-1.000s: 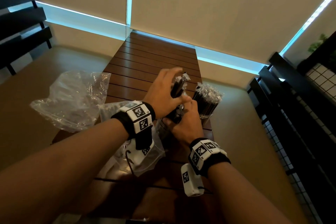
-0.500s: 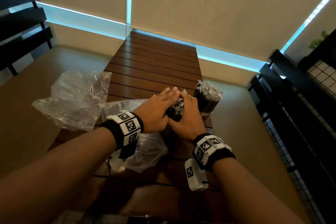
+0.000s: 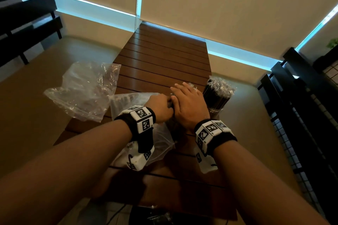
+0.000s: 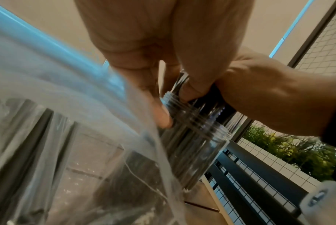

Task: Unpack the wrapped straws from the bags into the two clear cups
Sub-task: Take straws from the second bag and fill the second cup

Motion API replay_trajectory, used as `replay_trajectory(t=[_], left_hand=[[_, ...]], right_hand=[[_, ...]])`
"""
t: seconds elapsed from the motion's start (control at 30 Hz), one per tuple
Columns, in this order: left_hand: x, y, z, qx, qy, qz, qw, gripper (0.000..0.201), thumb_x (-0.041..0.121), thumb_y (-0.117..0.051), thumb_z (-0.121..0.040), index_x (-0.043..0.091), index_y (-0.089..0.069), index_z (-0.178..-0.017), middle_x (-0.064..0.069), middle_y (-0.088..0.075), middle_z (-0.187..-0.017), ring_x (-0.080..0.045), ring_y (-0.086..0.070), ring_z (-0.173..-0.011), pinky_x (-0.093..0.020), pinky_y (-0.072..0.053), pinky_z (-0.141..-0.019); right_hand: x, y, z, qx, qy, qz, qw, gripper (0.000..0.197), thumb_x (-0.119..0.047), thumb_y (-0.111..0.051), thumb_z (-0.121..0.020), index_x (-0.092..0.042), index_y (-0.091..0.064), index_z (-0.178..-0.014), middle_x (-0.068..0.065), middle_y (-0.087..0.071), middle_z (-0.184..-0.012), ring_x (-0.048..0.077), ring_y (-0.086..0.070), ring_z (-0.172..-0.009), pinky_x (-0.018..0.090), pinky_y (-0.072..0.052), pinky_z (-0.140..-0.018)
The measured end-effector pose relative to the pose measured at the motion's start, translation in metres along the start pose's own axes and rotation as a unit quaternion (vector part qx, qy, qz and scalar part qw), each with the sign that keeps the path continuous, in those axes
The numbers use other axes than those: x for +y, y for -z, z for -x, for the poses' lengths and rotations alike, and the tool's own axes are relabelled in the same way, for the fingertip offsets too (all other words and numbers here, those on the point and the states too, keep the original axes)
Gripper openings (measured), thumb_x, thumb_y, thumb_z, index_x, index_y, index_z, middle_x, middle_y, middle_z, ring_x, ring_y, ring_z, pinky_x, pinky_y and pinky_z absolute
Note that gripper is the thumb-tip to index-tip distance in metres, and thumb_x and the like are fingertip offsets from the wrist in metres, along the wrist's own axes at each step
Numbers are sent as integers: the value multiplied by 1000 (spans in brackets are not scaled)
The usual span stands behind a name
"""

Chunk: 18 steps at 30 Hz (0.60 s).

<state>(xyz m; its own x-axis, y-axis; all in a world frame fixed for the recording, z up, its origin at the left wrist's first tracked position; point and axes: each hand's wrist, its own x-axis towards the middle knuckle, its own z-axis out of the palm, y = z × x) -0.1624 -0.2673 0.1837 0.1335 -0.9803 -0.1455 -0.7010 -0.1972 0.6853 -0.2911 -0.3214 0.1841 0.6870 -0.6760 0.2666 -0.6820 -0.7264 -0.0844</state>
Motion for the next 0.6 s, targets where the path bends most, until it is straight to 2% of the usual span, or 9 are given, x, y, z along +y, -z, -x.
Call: replay_trajectory(t=[0.07,0.13,0.23,0.3,0.37,0.47,0.53,0.6], left_hand=[[3,-9,0,42,1,-25,999,19,18,-55,-86,10,-65,-99,-13,-69,-89,-30,-67,-80,-39,-59,-71],[6,-14,0,64,4,-45,997,13,22,-56,-83,15,-64,-90,-10,-67,-86,-27,-63,-77,-33,-54,-66],[3,-10,-3,53,-1,-78,996,16,25,-55,-85,10,-59,-83,-11,-67,-87,-27,-63,-76,-35,-55,-66],[-3,-3,-1,21,-22,-97,995,24,29,-54,-88,8,-65,-92,-12,-69,-90,-28,-66,-80,-40,-58,-73],[-9,11,7,-24,-53,-138,989,32,38,-57,-89,13,-67,-108,-10,-69,-102,-25,-65,-92,-40,-54,-84],[-23,37,22,-116,-58,-190,973,71,61,-67,-77,25,-52,-136,0,-58,-131,-18,-56,-115,-34,-46,-99],[-35,49,31,-155,-36,-256,953,94,71,-72,-62,32,-41,-141,4,-47,-136,-19,-49,-121,-37,-43,-101],[-46,53,38,-187,-13,-348,919,94,62,-79,-61,33,-39,-140,4,-43,-131,-21,-49,-116,-39,-46,-96]], right_hand=[[5,-2,0,18,6,11,1000,41,-35,-34,-100,-23,-54,-133,0,-50,-144,22,-37,-139,46,-32,-108],[9,-3,0,38,6,24,999,35,-33,-42,-99,-23,-58,-128,1,-55,-137,24,-44,-133,46,-38,-101],[5,-5,-2,46,2,35,998,30,-32,-44,-98,-24,-60,-123,0,-58,-132,25,-48,-128,46,-41,-96],[0,-3,-2,34,-3,32,999,31,-34,-42,-99,-26,-60,-123,-2,-56,-133,24,-45,-130,47,-38,-98],[-1,1,0,10,-12,28,999,33,-37,-40,-99,-27,-57,-126,-2,-52,-138,23,-38,-135,47,-32,-103],[-9,9,4,19,-24,50,998,39,-48,-42,-95,-28,-55,-126,3,-46,-144,25,-31,-140,49,-23,-111],[-25,14,9,86,-11,56,995,35,-48,-48,-89,-26,-60,-114,3,-54,-131,25,-42,-128,47,-29,-107],[-45,18,11,130,33,20,991,22,-41,-54,-86,-22,-62,-91,-1,-60,-100,19,-51,-97,42,-41,-90]])
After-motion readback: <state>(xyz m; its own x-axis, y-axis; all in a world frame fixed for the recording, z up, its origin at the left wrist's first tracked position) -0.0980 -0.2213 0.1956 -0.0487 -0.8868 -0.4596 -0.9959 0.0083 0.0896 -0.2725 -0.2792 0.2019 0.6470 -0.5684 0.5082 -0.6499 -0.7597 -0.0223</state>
